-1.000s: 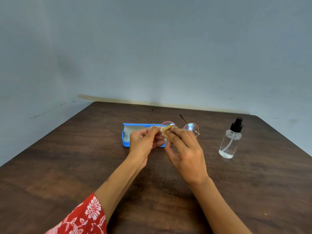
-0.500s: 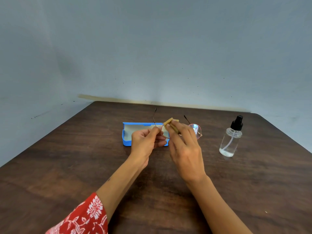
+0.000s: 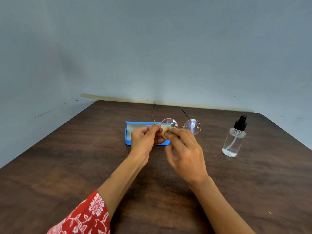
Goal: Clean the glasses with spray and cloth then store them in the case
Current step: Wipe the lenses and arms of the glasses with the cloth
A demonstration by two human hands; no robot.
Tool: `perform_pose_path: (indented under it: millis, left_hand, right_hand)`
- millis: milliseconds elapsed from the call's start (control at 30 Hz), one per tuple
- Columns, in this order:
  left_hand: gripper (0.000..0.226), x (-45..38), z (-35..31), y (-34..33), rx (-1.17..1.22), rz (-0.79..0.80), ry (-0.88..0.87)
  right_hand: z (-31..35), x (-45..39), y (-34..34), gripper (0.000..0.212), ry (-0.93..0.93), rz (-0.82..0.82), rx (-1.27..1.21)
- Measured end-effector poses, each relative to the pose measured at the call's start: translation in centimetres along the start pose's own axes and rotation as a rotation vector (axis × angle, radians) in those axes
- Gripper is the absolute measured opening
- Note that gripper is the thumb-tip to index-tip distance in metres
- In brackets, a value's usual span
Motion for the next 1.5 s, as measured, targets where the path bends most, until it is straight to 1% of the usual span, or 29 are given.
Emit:
perform_pose_path:
  millis: [133, 267, 333, 400, 467, 533, 633, 700, 800, 967, 1100, 1267, 1367, 1433, 1500]
  left_hand:
    - [0.020, 0.0, 0.1, -0.1, 0.009, 0.009, 0.023]
    - [0.020, 0.2, 0.1, -0.4, 0.000, 0.029, 0.011]
    - [0.021, 0.2, 0.0, -0.4, -0.001, 0.020, 0.011]
    - [0.021, 0.2, 0.0, -0.2, 0.000, 0.005, 0.022]
    - [0.021, 0.2, 0.1, -0.3, -0.001, 0.009, 0.029]
    - [0.020, 0.4, 0.0, -0.4, 0.000, 0.015, 0.023]
    - [0.018, 0.5, -0.1, -0.5, -0.003, 0.023, 0.009]
    - [0.019, 0.5, -0.1, -0.4, -0.008, 0.016, 0.012]
    - [0.020, 0.4, 0.1, -0.3, -0.011, 0.012, 0.023]
    - [0.019, 0.2, 0.1, -0.3, -0.013, 0.015, 0.010]
    - [0.020, 0.2, 0.3, -0.1, -0.023, 0.001, 0.023]
    - [0.019, 0.3, 0.2, -0.3, -0.022, 0.016, 0.002]
    - [0.020, 0.1, 0.4, 0.0, -0.018, -0.009, 0.016]
    - [0.020, 0.0, 0.5, 0.1, -0.021, -0.012, 0.028]
    - [0.019, -0.1, 0.5, 0.2, -0.028, -0.013, 0.023]
  right_hand:
    - [-1.1, -0.2, 0.5, 0.026, -0.089, -0.062, 0.037]
    - [0.2, -0.3, -0.2, 0.024, -0.003, -0.027, 0.019]
    - [0.1, -0.2, 0.0, 0.024, 0.003, -0.023, 0.004]
    - [-0.8, -0.2, 0.6, 0.022, -0.055, -0.059, 0.026]
    - [-1.4, -0.2, 0.8, 0.026, -0.109, -0.087, 0.056]
    - [-0.9, -0.3, 0.3, 0.029, -0.090, -0.068, 0.052]
    - [0.3, -0.2, -0.1, 0.027, -0.004, -0.028, 0.021]
    - [0.0, -0.1, 0.2, 0.026, -0.020, -0.041, 0.017]
    - [-1.1, -0.2, 0.5, 0.029, -0.104, -0.065, 0.058]
    - [0.2, 0.0, -0.3, 0.026, -0.001, -0.008, 0.017]
    - [-0.9, -0.2, 0.4, 0.025, -0.083, -0.081, 0.036]
    - [0.3, -0.2, -0.7, 0.029, -0.003, 0.000, 0.014]
    - [-0.6, -0.1, 0.0, 0.024, -0.046, -0.030, 0.028]
    - [-1.2, -0.1, 0.1, 0.027, -0.086, -0.046, 0.057]
    - [-0.7, -0.2, -0.4, 0.028, -0.054, -0.026, 0.063]
Point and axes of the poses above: each hand's wrist, its own x-axis away from the middle knuckle, its own y-axis out of the back of the hand, z = x × y, the point moved 9 cm from there along -x, towards the middle knuckle, and after that the axes turned 3 degrees about z, right-handed, at the moved point
